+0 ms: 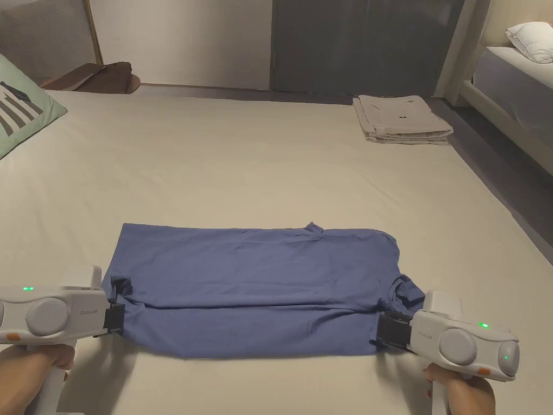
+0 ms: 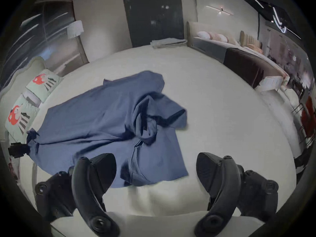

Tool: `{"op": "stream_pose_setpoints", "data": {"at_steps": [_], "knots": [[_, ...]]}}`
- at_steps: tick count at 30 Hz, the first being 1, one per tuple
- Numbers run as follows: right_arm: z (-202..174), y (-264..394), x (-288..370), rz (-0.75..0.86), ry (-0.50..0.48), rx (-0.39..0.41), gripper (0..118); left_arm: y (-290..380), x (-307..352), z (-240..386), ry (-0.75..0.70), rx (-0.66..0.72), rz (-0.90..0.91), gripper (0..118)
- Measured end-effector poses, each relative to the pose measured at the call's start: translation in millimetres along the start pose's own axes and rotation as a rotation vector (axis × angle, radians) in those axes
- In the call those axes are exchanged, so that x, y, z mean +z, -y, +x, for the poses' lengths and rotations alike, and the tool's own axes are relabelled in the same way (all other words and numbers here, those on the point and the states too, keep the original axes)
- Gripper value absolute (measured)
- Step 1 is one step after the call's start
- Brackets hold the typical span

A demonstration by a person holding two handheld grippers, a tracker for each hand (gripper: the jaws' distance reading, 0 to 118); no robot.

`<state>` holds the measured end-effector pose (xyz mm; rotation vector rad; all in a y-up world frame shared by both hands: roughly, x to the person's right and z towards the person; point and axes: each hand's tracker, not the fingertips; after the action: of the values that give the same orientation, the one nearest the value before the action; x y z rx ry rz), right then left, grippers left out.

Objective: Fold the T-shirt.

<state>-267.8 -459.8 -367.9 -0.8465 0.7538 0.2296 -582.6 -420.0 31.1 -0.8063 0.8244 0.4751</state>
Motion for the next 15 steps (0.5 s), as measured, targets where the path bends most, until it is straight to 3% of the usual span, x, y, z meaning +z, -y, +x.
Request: {"op": "stream_pose_setpoints", "data": {"at_steps": [3, 4, 5, 8, 12, 15], "knots": [[-12, 3, -3, -0.038, -0.018, 0.003, 54, 0, 0, -1, 0.005, 0.010, 0.003, 5], [-13, 5, -3, -0.042, -0.018, 0.007, 30, 1, 0, -2, 0.007, 0.013, 0.001, 5], [-14, 7, -1, -0.038, -0.016, 0.009, 22, 1, 0, -2, 0.008, 0.014, 0.001, 5], [-12, 11, 5, -0.002, -0.022, 0.014, 12, 2, 0, -4, 0.006, 0.015, 0.001, 5], [-7, 7, 25, 0.090, -0.022, 0.006, 11, 4, 2, -8, 0.004, 0.031, 0.006, 5], [-11, 1, 50, 0.132, -0.020, 0.059, 11, 5, 11, -13, 0.011, 0.057, 0.017, 5]]}}
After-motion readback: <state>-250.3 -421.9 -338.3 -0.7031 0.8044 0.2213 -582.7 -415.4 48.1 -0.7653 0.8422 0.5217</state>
